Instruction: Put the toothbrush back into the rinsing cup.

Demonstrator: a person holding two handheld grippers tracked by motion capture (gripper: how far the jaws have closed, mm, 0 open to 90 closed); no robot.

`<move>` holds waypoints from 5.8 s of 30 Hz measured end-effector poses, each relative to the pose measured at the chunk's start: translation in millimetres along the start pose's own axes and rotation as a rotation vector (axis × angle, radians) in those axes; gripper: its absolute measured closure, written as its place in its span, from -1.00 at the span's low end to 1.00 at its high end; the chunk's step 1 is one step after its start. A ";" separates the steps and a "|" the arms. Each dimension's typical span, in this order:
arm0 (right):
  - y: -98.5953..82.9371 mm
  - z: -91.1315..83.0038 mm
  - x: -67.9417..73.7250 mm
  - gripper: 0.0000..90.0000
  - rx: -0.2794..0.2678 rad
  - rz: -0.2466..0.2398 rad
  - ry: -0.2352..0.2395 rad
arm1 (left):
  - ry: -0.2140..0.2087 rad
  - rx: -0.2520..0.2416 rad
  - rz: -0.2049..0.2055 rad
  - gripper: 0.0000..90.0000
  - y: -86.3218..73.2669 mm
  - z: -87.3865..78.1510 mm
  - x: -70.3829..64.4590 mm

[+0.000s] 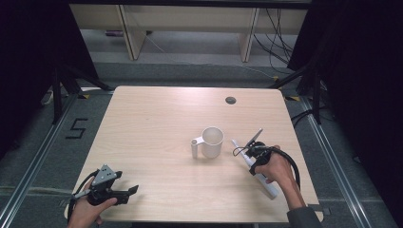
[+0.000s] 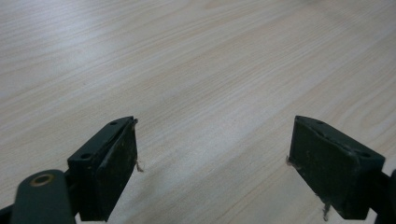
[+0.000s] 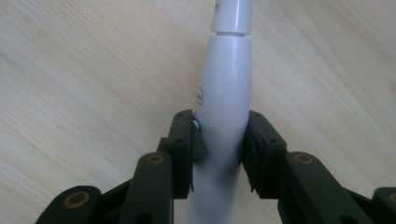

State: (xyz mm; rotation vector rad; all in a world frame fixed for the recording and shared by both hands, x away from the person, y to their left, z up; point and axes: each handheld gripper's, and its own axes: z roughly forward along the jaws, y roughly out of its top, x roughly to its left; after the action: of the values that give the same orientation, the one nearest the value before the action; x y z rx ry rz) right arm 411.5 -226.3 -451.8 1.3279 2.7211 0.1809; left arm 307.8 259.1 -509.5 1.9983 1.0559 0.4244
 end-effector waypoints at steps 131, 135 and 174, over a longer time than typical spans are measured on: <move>100.2 -34.4 45.5 0.48 -0.832 0.033 0.105 | 0.001 0.001 0.001 -0.67 1.0 -3.1 0.0; 100.0 -27.7 44.8 0.48 -0.829 -0.001 0.100 | 0.001 0.020 0.022 -0.67 1.3 -4.2 1.6; 100.5 2.4 47.5 0.47 -0.749 0.024 0.066 | -0.010 -0.010 -0.007 -0.67 0.1 -0.9 -1.2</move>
State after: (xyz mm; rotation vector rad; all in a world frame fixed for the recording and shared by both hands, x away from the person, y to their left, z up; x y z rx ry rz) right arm 460.8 -127.3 -440.8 1.1165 2.2822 1.1234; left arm 306.7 258.6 -508.8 1.9858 1.0523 0.4148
